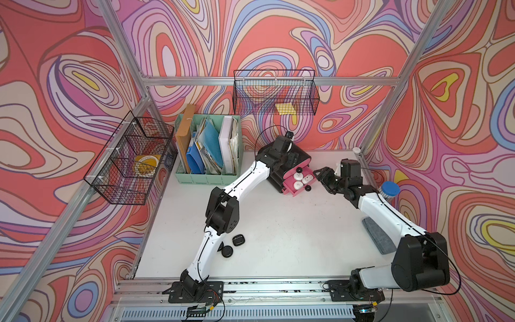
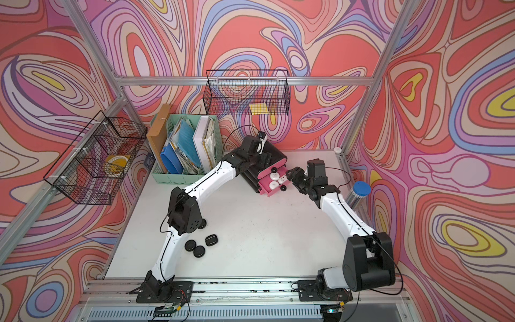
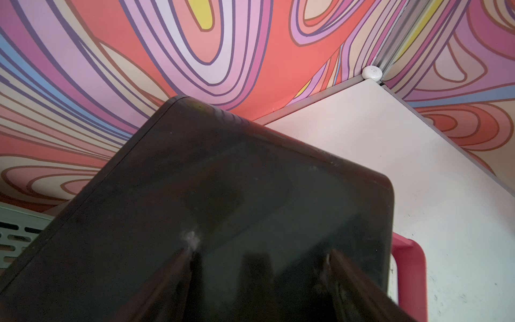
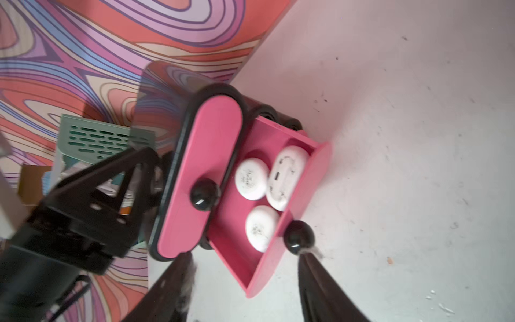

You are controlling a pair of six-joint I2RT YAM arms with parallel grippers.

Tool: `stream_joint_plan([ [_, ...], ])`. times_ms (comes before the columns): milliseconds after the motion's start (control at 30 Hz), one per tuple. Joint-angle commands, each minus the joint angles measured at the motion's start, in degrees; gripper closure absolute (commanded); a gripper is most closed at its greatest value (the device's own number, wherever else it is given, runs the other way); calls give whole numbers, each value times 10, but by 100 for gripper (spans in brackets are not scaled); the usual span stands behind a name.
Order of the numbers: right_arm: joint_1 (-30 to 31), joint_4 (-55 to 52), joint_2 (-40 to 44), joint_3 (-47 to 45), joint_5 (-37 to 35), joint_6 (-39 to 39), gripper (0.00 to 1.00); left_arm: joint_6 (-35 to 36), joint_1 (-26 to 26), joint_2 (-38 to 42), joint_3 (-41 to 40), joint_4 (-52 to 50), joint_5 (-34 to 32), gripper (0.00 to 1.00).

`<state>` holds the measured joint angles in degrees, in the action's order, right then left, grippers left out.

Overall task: Put the bluetooth earphones in the drawer according to color
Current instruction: Close the drawer of the storage box.

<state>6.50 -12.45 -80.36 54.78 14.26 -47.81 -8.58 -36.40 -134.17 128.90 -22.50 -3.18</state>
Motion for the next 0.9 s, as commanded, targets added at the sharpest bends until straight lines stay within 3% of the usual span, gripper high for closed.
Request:
stream_joint_plan([
  [0, -5, 22, 24, -54, -6, 40, 48, -28, -4, -39, -41, -147, 21, 19],
  [167, -5, 86, -28, -65, 58, 30, 59, -29, -4, -41, -41, -145, 22, 19],
  [433, -5, 233, -153, -23, 161, -49, 63, -30, -3, -46, -38, -145, 21, 19],
  [733, -5, 319, -221, 16, 183, -110, 69, -34, -3, -48, -37, -144, 26, 19],
  [867, -5, 407, -278, 18, 209, -165, 80, -35, -3, -46, -37, -146, 27, 19],
])
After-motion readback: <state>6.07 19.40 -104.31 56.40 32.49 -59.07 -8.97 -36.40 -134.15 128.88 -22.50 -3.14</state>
